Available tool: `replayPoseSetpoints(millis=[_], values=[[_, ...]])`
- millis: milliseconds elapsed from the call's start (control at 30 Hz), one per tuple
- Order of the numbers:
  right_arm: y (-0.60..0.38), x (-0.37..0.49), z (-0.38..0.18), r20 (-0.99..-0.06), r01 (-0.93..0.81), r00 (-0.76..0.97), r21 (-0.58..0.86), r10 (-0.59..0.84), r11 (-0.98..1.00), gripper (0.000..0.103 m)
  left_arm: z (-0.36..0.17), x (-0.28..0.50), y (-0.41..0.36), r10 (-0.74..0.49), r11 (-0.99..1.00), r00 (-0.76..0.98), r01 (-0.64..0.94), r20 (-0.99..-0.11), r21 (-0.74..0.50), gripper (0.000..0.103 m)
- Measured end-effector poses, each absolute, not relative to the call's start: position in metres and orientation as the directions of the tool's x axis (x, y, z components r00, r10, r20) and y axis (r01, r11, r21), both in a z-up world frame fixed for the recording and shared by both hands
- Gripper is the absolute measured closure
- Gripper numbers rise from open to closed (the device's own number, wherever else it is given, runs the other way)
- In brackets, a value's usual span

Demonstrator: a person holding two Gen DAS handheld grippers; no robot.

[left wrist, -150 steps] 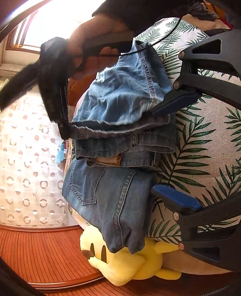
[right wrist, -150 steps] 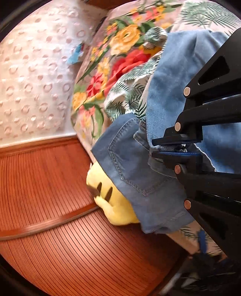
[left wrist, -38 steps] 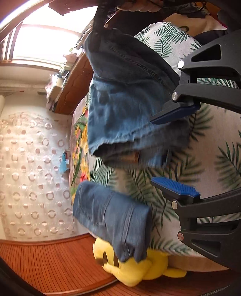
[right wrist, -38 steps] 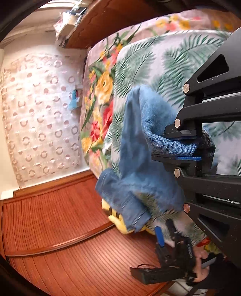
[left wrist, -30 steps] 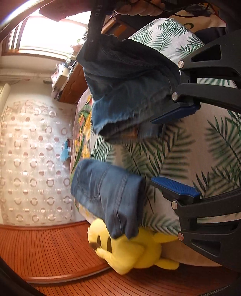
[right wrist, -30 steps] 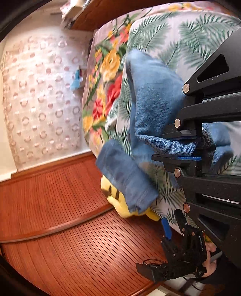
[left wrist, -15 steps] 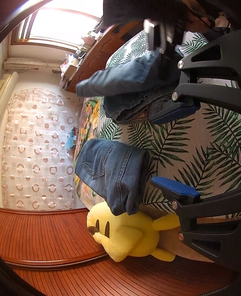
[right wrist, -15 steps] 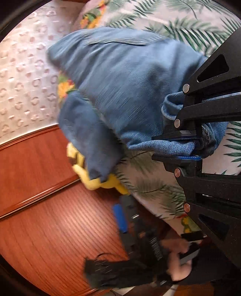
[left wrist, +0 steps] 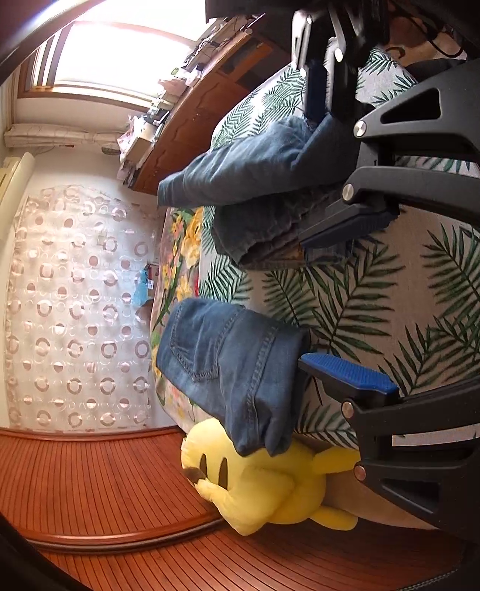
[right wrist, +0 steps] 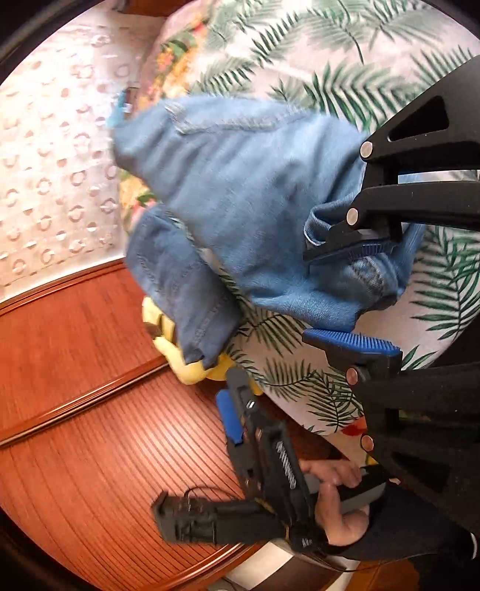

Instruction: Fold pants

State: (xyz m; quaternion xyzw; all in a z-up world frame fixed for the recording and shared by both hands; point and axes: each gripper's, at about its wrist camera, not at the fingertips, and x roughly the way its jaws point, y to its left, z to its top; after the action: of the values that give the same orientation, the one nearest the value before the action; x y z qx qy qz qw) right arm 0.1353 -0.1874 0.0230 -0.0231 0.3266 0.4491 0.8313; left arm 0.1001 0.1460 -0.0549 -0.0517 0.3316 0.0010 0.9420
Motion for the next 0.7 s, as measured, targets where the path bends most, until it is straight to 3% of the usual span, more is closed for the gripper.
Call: replayPoseSetpoints(millis=[467, 567, 633, 700], values=[[-0.248, 0.134, 0.035, -0.538, -0.631, 0.586, 0.168, 0.607, 0.757, 0.062, -0.057, 0.145, 0.089, -0.201, 0.98, 0.732, 0.145, -0.651, -0.14, 0.043], [-0.25, 0.135, 0.033, -0.545, -0.613, 0.594, 0.17, 0.592, 0.771, 0.062, -0.066, 0.16, 0.079, -0.227, 0.974, 0.688, 0.174, -0.689, -0.146, 0.056], [-0.249, 0.136, 0.031, -0.548, -0.605, 0.596, 0.173, 0.586, 0.777, 0.062, -0.072, 0.166, 0.076, -0.224, 0.974, 0.667, 0.176, -0.711, -0.141, 0.059], [-0.25, 0.136, 0.031, -0.548, -0.602, 0.599, 0.172, 0.584, 0.78, 0.062, -0.075, 0.166, 0.072, -0.23, 0.972, 0.658, 0.185, -0.717, -0.143, 0.07]])
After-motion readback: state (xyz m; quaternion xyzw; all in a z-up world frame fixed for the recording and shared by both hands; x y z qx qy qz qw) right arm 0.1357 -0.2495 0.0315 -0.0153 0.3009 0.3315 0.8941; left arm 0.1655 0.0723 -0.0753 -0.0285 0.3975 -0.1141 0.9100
